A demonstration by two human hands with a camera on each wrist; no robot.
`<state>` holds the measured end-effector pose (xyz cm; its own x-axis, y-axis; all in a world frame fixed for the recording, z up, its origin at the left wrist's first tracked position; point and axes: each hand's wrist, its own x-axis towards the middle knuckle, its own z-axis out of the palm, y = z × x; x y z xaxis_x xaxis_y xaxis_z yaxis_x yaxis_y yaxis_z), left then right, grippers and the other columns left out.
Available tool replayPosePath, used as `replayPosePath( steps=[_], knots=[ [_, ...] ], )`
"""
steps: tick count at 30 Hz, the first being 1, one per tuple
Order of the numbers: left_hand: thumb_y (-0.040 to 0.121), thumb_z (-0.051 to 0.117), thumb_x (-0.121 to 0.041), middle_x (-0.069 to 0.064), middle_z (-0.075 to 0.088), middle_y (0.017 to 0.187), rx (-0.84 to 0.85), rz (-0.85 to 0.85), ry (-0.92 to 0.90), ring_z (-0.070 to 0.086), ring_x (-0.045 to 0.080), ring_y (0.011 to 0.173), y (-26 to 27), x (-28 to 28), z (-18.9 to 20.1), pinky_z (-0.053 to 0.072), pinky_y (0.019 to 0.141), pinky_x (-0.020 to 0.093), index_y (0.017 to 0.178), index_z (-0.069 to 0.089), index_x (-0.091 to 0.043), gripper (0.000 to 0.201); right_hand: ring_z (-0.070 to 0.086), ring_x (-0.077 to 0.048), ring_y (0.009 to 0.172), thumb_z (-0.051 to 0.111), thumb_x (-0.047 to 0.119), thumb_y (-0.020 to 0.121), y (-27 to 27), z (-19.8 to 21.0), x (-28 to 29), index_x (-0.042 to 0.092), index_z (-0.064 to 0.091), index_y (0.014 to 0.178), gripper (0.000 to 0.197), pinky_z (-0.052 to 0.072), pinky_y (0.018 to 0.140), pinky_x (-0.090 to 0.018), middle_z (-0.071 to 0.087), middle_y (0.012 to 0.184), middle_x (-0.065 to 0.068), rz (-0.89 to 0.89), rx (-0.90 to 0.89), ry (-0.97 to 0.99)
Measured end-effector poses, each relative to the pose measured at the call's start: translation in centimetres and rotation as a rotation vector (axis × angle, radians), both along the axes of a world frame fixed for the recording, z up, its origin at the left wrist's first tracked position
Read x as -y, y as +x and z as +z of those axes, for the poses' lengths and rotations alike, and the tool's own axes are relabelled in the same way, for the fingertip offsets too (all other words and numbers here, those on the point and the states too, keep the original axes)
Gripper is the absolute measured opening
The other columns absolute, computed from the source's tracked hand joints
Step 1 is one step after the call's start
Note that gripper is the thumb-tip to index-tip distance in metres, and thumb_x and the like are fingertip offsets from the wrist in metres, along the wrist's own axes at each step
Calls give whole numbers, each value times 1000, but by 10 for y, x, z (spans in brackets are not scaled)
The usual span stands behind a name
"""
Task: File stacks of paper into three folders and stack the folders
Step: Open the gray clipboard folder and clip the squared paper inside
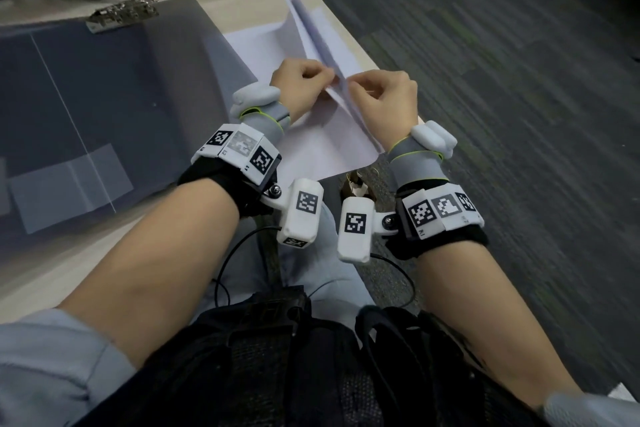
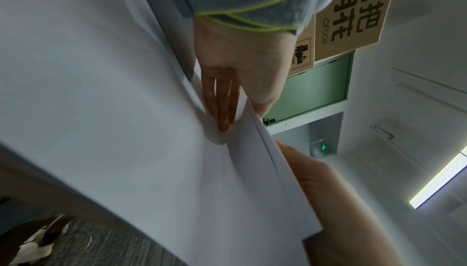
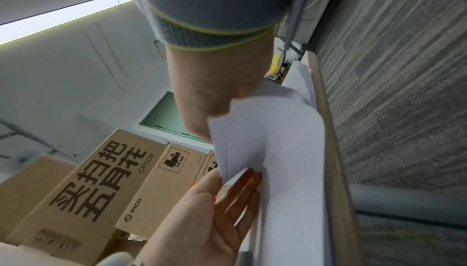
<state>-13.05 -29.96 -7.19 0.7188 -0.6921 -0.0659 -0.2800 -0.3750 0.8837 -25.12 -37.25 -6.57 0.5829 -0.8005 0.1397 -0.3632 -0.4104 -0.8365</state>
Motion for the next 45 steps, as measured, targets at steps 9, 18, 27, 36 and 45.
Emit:
replayPosePath(
  steps=[9, 18, 27, 36, 45],
  knots=[
    [83, 66, -42, -13, 55, 48, -30, -24, -9, 44, 0, 51, 5, 1, -3, 36, 57, 16, 78, 74, -21, 24, 68, -7, 77, 67, 12, 79, 1, -7, 2, 14, 75, 85, 10, 55, 78, -26, 70, 78, 5, 31, 116, 156],
    [84, 67, -39, -19, 51, 40, -68, -24, -23, 42, -5, 42, 4, -2, -3, 32, 49, 9, 82, 73, -18, 22, 67, -6, 72, 72, 24, 73, -3, -7, 1, 15, 72, 81, 12, 55, 76, -27, 71, 79, 3, 28, 209, 272],
    [86, 67, -28, -10, 53, 59, -126, -8, -54, 42, -7, 37, -3, -4, 5, 26, 36, 4, 96, 72, -7, 24, 63, -1, 70, 69, 10, 80, -3, -4, 1, 8, 72, 92, 13, 51, 72, -18, 69, 85, 0, -26, 197, 313],
    [87, 66, -29, -7, 55, 66, -159, -6, -36, 43, -9, 39, -7, -6, 11, 26, 34, 4, 96, 70, -11, 20, 61, 2, 68, 69, 7, 81, -4, -1, -1, 4, 72, 94, 15, 49, 68, -13, 69, 86, -2, -26, 212, 315],
    [75, 71, -12, 9, 63, 67, -260, 71, -85, 60, 17, 62, -2, -4, 17, 57, 68, 29, 58, 66, -15, 18, 61, -18, 110, 60, 39, 77, -4, 11, -3, 17, 71, 106, 38, 46, 97, -35, 70, 113, 1, -72, 16, -131]
  ],
)
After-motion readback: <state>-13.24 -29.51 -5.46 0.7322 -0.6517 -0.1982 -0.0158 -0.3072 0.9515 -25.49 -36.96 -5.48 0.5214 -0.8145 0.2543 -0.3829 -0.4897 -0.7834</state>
